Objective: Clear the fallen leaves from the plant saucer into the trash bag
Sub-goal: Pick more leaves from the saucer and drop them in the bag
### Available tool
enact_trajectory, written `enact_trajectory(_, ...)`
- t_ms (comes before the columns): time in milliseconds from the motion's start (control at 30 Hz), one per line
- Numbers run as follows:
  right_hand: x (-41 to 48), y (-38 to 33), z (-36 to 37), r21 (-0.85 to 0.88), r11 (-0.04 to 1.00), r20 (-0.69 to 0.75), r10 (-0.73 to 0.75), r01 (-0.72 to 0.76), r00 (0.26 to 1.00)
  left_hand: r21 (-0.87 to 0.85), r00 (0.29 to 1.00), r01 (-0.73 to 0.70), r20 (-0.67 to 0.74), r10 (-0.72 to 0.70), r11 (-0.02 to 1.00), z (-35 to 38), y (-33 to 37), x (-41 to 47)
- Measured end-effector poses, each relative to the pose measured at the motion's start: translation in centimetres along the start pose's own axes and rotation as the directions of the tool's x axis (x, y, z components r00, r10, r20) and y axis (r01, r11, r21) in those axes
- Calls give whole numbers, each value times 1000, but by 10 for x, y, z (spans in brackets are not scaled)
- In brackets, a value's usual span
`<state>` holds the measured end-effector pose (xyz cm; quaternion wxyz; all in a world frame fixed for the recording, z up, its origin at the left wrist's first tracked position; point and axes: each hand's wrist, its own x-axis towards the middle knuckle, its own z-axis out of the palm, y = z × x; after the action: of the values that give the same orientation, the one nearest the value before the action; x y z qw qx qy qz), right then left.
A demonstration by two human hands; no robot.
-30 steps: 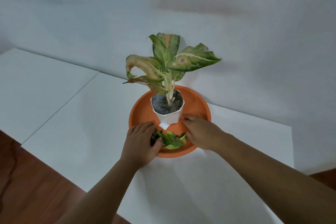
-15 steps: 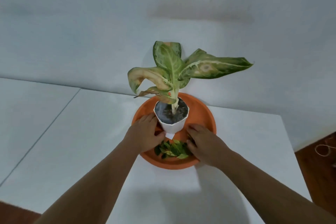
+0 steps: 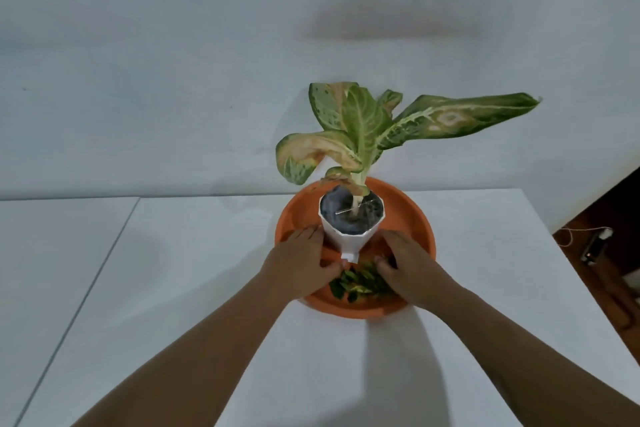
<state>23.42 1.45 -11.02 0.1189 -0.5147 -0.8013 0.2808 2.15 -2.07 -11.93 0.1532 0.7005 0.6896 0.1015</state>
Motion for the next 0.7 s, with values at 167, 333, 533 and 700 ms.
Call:
enact_trajectory(167,1,-5,6,-56,997,10,45,-45,999,-59,997,27,-74,-31,998,5,-2,20)
enact_trajectory(333,8,-7,6,-129,989,17,76,-73,997,-58,993,7,-113,-14,998,6,0,26)
enact_trajectory(533,-10,-11,11,-254,967,120,8,23,993,55,998,-34,-54,37,998,13,4,1)
enact_trajectory(700,-28,-15,6,-57,992,264,-95,114,960,14,994,-64,90,62,998,21,19,-26)
